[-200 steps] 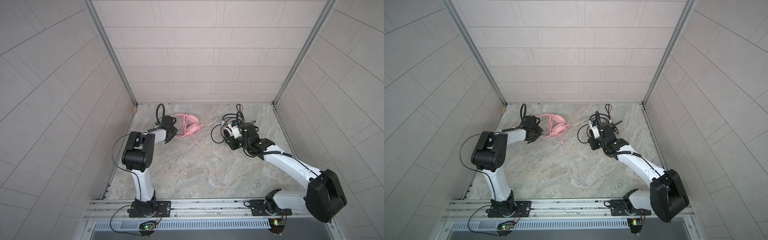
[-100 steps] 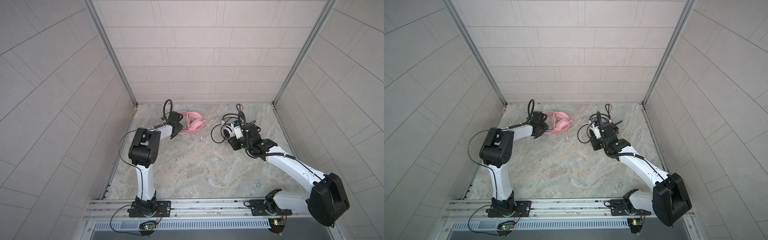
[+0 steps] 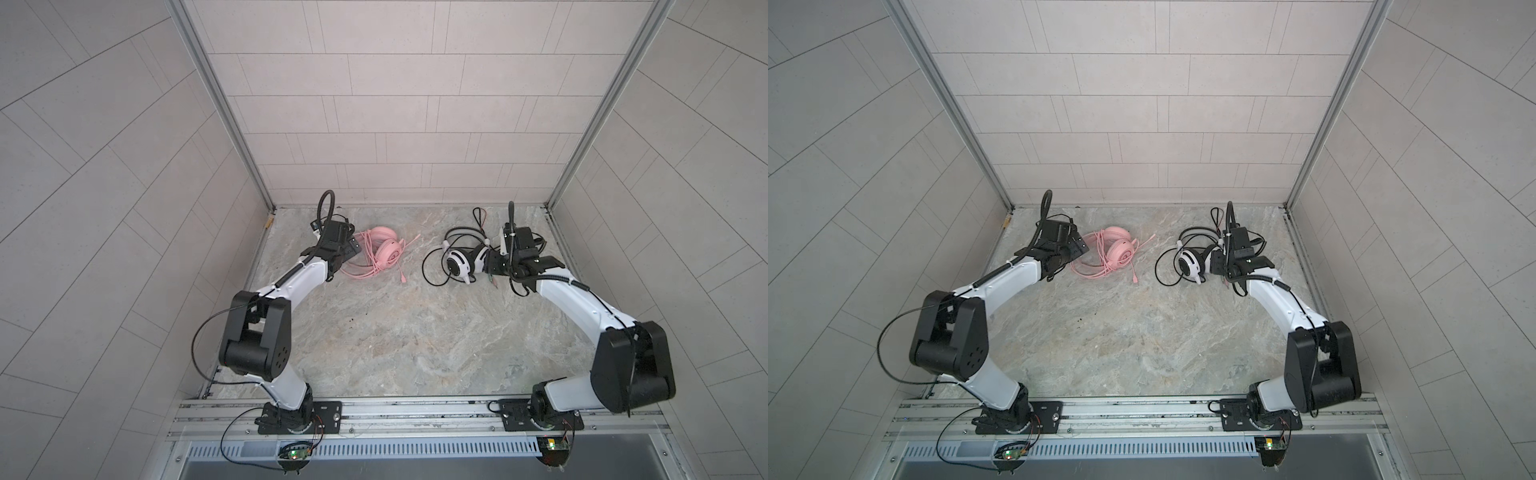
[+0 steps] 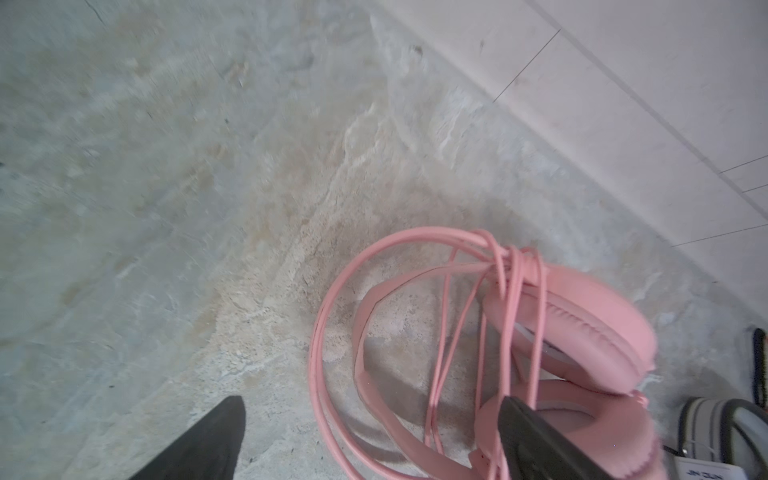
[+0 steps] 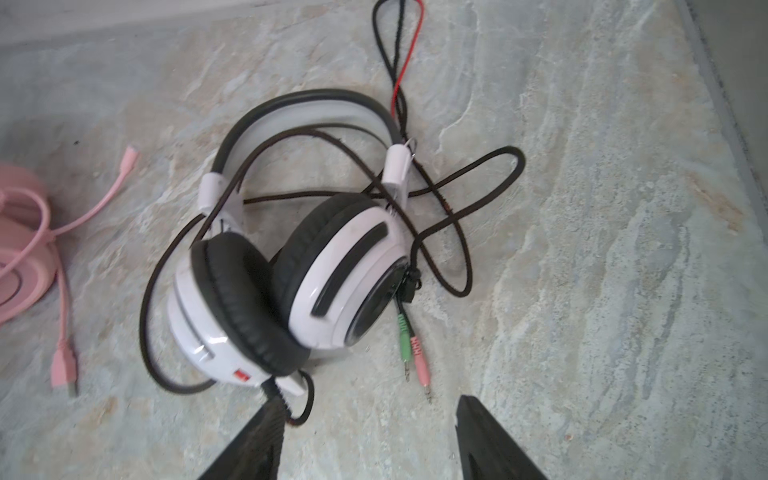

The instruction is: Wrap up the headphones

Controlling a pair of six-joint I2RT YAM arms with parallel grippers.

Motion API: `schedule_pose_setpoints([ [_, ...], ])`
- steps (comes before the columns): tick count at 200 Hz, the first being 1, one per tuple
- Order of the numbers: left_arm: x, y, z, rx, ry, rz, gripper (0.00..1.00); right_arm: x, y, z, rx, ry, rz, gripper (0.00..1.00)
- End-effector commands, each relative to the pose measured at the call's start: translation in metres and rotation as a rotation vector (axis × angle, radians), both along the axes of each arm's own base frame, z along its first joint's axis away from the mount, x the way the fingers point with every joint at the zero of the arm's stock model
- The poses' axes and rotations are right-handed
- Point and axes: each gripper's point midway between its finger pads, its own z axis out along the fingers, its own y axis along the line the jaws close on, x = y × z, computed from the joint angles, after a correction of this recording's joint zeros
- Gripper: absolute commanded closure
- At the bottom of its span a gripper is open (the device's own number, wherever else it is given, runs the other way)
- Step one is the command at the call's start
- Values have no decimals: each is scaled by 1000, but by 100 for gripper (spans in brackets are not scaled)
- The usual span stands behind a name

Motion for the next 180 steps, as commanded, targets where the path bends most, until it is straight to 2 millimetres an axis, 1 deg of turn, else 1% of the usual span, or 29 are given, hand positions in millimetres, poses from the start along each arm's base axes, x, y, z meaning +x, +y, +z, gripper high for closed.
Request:
schedule_pose_setpoints([
  [1,-26,10,6,78,22,-35,0,32,1,3,5,7,-24,31],
  [14,-36,10,18,63,-21,-48,0,49,5,-2,13,37,-17,30],
  [36,-56,11,29,44,-81,-65,0,76,11,-13,28,79,-12,29],
  [40,-59,10,30,39,-89,-76,0,80,13,-14,28,87,-9,29],
  [43,-62,9,30,36,-94,-85,0,81,13,-19,28,104,-8,29],
  [50,-68,8,32,26,-104,-99,0,85,14,-23,24,126,-6,30],
  [57,-74,6,32,18,-109,-119,1,88,13,-30,12,160,-5,30],
  [64,-79,4,34,15,-118,-140,1,88,12,-36,-1,192,-7,29],
  [76,-88,4,35,17,-125,-157,2,87,11,-52,-23,246,-3,29],
  [95,-97,3,37,14,-139,-180,2,81,8,-74,-56,314,5,30],
  [110,-102,3,36,11,-146,-186,3,75,4,-88,-88,350,0,30],
  [131,-102,-2,37,-9,-151,-201,3,69,0,-102,-109,383,-2,32],
  [135,-102,-3,36,-16,-149,-207,3,67,1,-104,-107,389,2,34],
  [144,-100,-8,37,-33,-153,-221,4,66,3,-106,-93,393,11,39],
  [154,-99,-13,37,-45,-151,-239,5,65,7,-105,-75,384,21,49],
  [168,-98,-19,37,-56,-154,-262,6,65,9,-98,-53,347,25,65],
  [174,-97,-22,37,-62,-156,-269,6,65,12,-93,-42,323,31,70],
  [180,-97,-25,37,-68,-157,-279,6,65,13,-85,-37,296,34,73],
])
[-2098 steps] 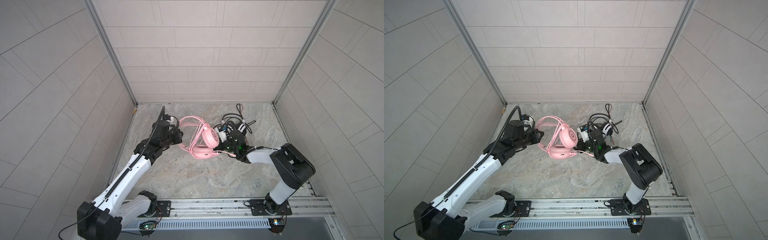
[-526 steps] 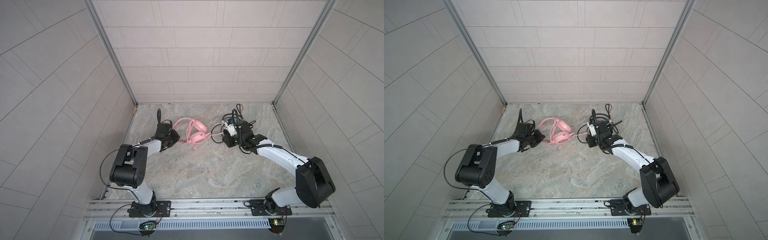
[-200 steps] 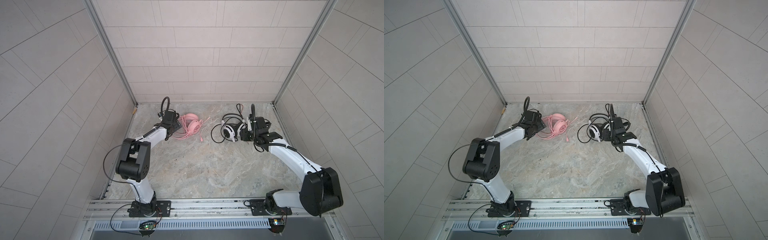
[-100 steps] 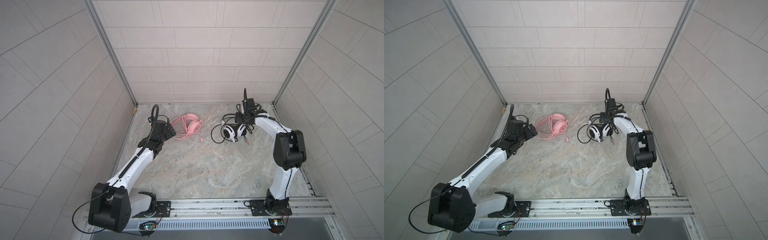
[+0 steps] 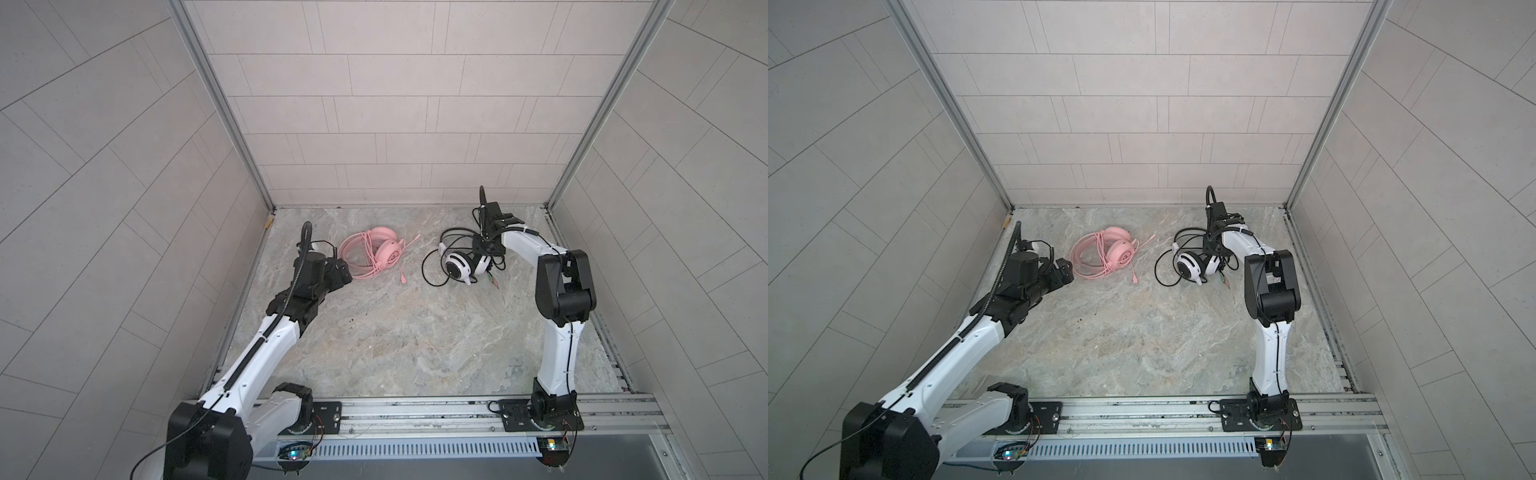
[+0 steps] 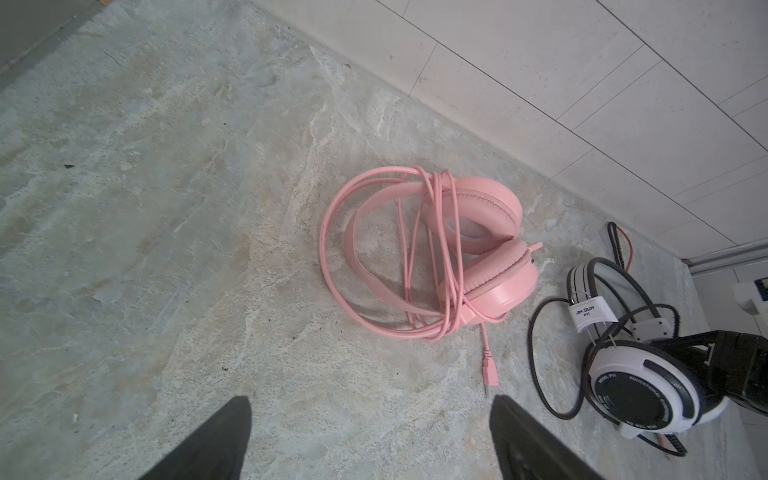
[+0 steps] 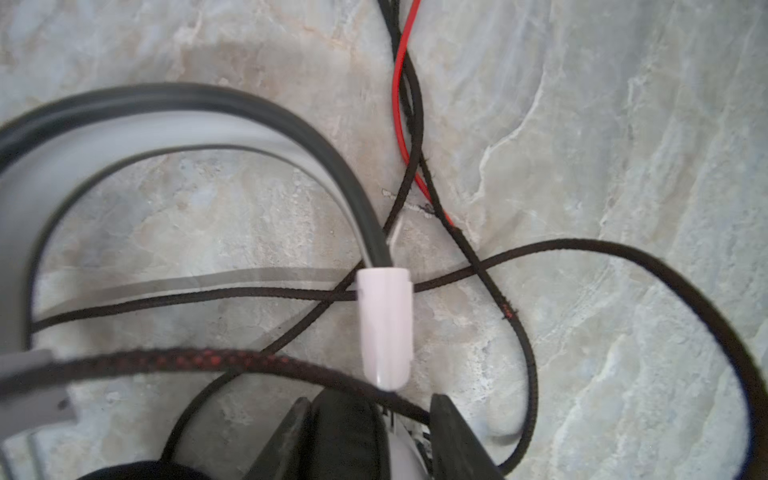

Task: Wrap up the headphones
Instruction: 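Grasp and lift the white headset by its headband with the right gripper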

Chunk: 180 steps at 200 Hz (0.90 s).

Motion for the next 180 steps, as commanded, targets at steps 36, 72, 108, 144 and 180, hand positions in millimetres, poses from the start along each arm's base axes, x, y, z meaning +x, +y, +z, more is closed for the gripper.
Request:
schedule_pose_setpoints([
  [36,5,-44,10,-74,-40,-165,9,-27,26,57,58,-194,77,79],
  [72,9,-81,18,-123,-54,-296,9,-54,41,122,-7,-429,151,80],
  [108,13,-124,41,-145,-104,-463,9,-98,72,171,-138,-742,301,78],
  [144,11,-170,70,-101,-175,-620,9,-133,78,188,-100,-892,331,78],
  [180,4,-211,66,-25,-139,-734,9,-153,82,206,-55,-974,371,78],
])
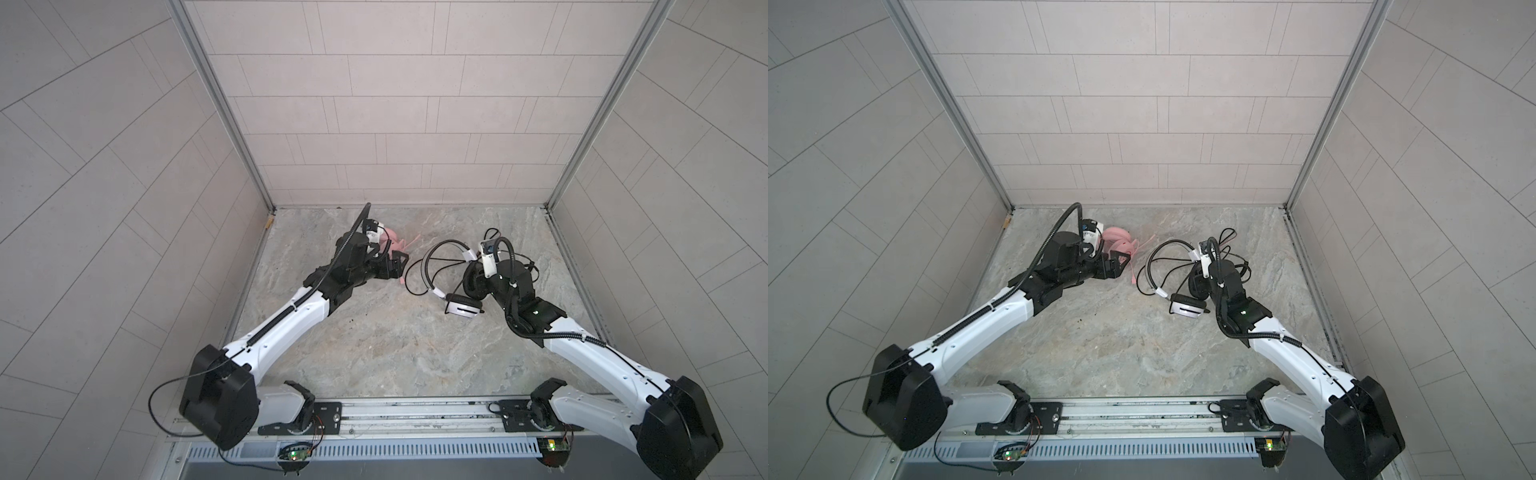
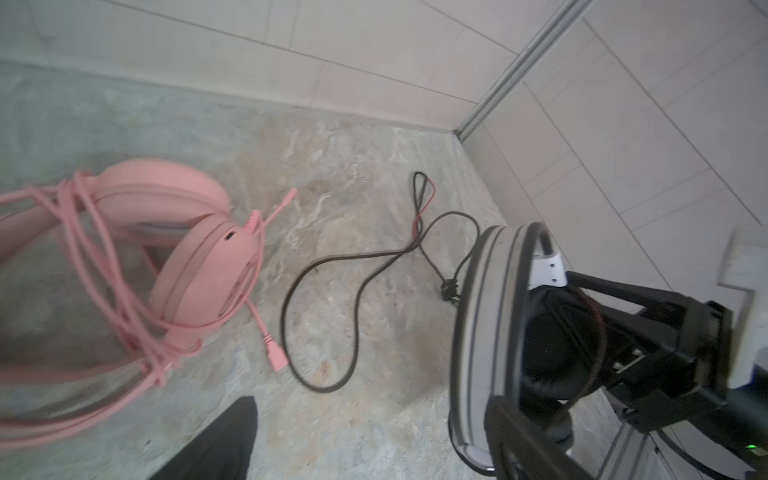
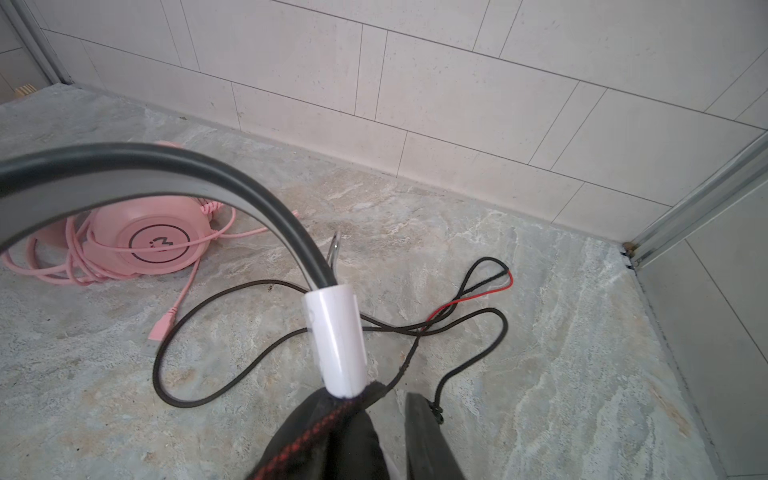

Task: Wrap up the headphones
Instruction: 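Grasp and lift the white headset by its headband with the right gripper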

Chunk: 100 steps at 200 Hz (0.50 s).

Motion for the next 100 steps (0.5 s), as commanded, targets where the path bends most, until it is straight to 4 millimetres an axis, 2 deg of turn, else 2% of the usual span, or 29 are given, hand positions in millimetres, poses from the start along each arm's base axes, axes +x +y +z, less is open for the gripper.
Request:
schedule_pose_setpoints([
  [1,-3,-23,3,67,-26,-88,9,-2,6,62,78,-210,27,78],
  [41,-11,-55,2,152,-24,-163,9,-11,19,73,76,-251,85,78],
  [44,-11,-56,3,161,-23,-166,9,-12,20,61,61,-229,91,78],
  [79,-12,-63,4,296,-44,-180,9,-17,34,55,-8,-227,117,78],
  [100,-12,-65,10,288,-47,-173,9,-14,35,49,-28,-207,108,78],
])
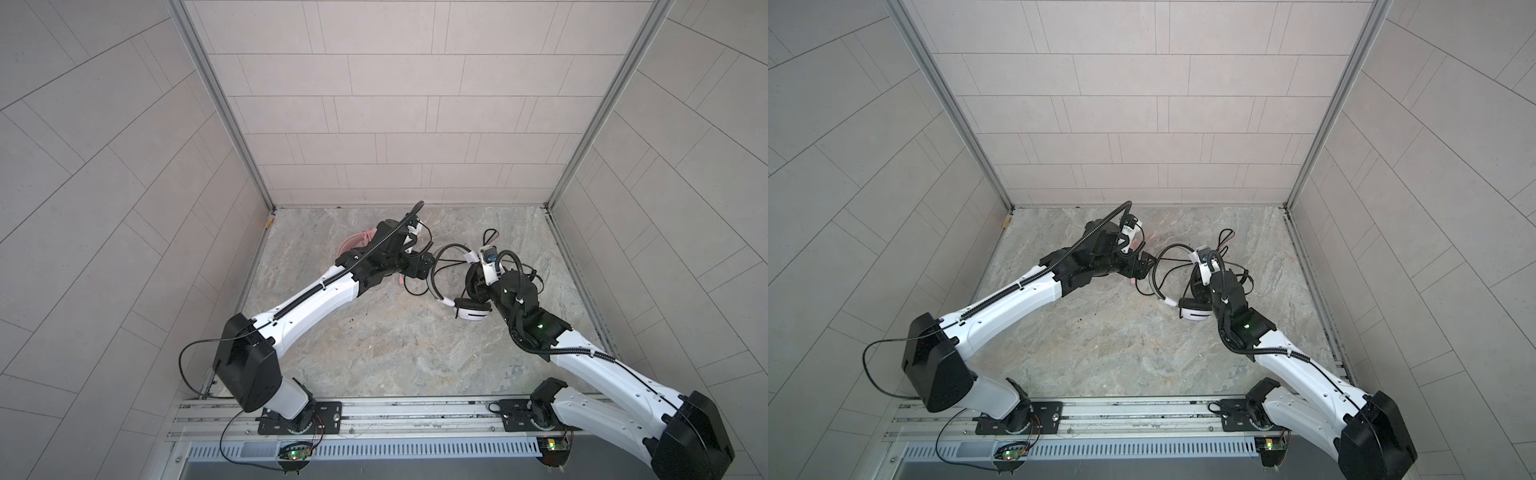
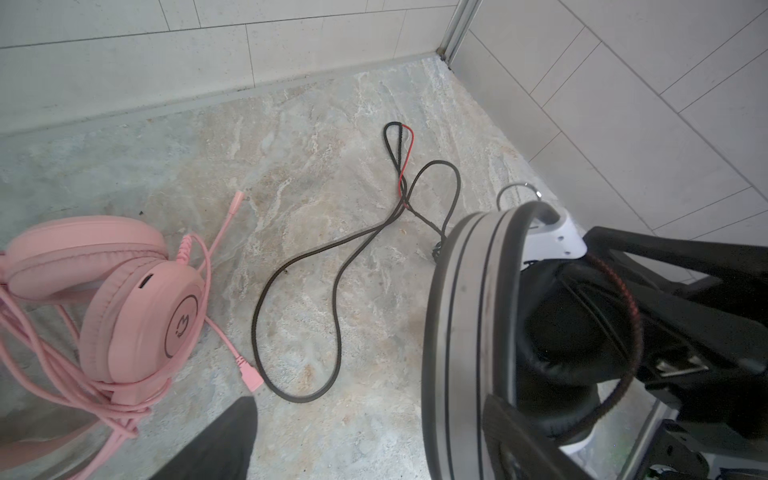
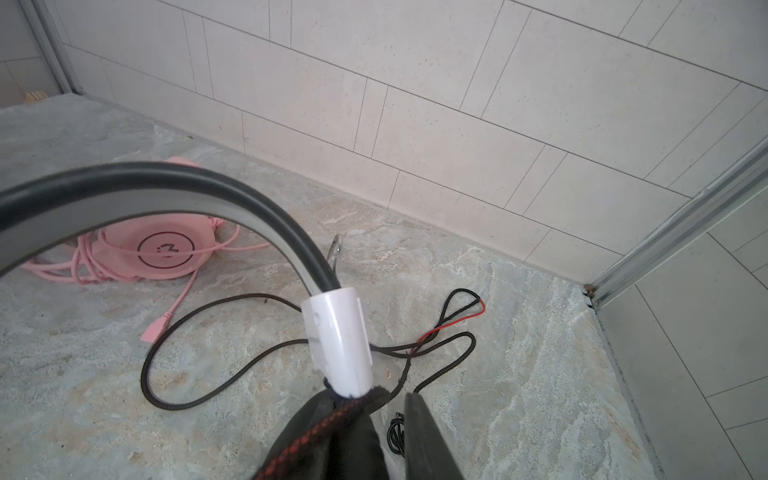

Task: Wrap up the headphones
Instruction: 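Grasp and lift the white headset by its headband with the right gripper, then grasp the headband with the left gripper while the right gripper releases it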

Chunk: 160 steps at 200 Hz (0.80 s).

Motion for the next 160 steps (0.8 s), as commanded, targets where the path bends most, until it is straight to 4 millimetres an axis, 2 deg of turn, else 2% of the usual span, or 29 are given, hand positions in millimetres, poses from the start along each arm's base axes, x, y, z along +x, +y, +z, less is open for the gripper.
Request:
schedule_pose_setpoints([
  [1,-8,-9,7,31,-18,-39,9,2,21,38,54,-112,75,78],
  [24,-11,-9,12,17,-28,-41,9,2,20,34,61,-117,65,77],
  [59,-16,-13,17,1,-17,-65,9,11,19,18,13,-81,35,77],
  [115,-18,-14,10,20,-7,-67,9,7,27,11,66,-63,73,77],
  [133,-19,-6,18,14,-36,-38,9,9,27,3,55,-44,67,77],
  [160,-16,18,30,35,-105,50,9,8,27,3,57,-43,69,77],
])
